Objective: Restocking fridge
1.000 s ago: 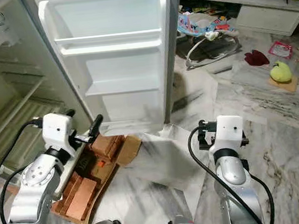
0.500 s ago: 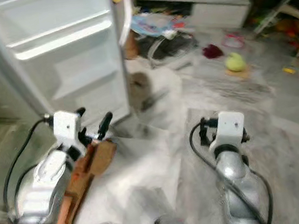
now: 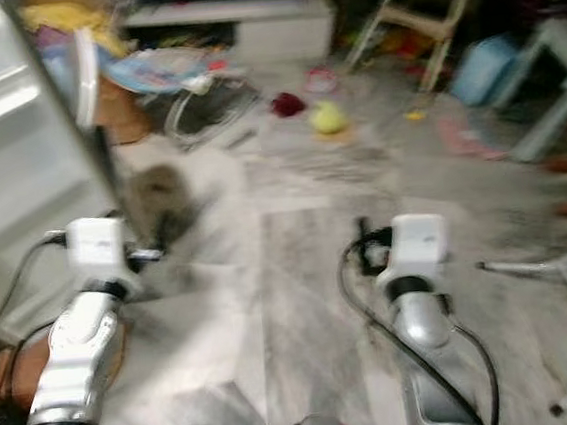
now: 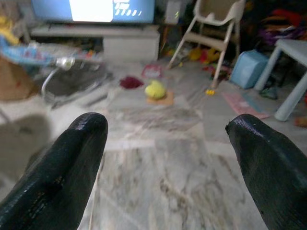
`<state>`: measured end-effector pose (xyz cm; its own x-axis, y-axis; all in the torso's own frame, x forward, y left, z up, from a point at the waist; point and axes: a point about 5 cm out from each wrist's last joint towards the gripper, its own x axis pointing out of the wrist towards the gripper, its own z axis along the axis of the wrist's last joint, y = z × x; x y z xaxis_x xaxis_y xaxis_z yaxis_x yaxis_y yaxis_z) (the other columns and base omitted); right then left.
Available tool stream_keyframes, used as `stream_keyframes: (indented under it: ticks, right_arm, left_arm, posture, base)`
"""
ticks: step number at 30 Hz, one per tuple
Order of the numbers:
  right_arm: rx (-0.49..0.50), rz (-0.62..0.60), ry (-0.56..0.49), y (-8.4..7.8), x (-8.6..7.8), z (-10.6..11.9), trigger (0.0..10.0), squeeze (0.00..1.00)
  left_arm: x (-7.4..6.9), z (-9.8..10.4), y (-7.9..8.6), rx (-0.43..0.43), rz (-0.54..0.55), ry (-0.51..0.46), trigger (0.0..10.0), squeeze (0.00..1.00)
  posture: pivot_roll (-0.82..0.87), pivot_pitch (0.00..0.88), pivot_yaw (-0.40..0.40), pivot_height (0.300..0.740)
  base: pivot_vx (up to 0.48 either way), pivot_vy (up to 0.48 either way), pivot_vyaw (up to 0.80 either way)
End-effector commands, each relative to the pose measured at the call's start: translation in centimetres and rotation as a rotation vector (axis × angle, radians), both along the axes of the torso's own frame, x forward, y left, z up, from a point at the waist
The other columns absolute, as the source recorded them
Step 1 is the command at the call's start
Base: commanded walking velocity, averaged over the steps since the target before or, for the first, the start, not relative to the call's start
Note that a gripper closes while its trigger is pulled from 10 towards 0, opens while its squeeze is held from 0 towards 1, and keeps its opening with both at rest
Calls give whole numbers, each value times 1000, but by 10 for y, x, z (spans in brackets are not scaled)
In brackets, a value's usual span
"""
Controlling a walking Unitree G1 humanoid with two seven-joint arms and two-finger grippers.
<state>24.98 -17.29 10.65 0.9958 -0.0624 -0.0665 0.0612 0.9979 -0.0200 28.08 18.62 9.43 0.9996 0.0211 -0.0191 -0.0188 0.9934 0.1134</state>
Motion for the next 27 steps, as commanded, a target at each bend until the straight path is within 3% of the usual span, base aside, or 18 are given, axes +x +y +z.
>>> stream_keyframes:
  ticks: [1, 4, 8, 10, 13, 17, 20, 24, 27]
  right_arm:
    - [-26, -9, -12, -8, 2, 0, 10000, 0]
    - [-49, 15, -24, -11, -2, 3, 10000, 0]
    - [-69, 65, -16, -12, -10, -1, 10000, 0]
    - [-17, 101, 10, -11, -17, -4, 10000, 0]
    - [-101, 183, 21, -8, -24, -6, 10000, 0]
    - [-126, 161, 62, -16, -24, -12, 10000, 0]
    - [-134, 161, 89, -10, -28, -18, 10000, 0]
    - [-212, 70, 22, -7, -23, -13, 10000, 0]
    - [-43, -20, 14, -7, -22, -13, 10000, 0]
  left_arm:
    - [-2, -1, -1, 30, -3, -10, 10000, 0]
    - [-8, -4, 9, 58, 35, -3, 10000, 0]
    - [-17, -7, 15, 86, -2, -1, 10000, 0]
    - [-26, -11, 21, 112, -30, 6, 10000, 0]
    - [-29, -13, 24, 148, 9, 6, 10000, 0]
    - [-30, -19, 14, 78, -34, 55, 10000, 0]
    - [-36, -18, 2, 101, -160, 59, 10000, 0]
    - [-42, -22, -1, 52, -221, 98, 10000, 0]
    - [-39, -21, -5, 54, -213, 79, 10000, 0]
  posture:
    - [-45, 0, -8, 740]
    - [-43, 0, -2, 740]
    - [-47, 0, 5, 740]
    - [-57, 0, 16, 740]
    - [-63, 0, 26, 740]
    - [-63, 0, 13, 740]
    - [-63, 0, 8, 740]
    - [-66, 0, 8, 740]
    - [-73, 0, 10, 740]
  base:
    - [0, 0, -800]
    - [0, 0, -800]
    - [0, 0, -733]
    - [0, 0, 0]
    - [0, 0, 0]
    - [0, 0, 0]
    - [0, 0, 0]
    - [0, 0, 0]
    - [0, 0, 0]
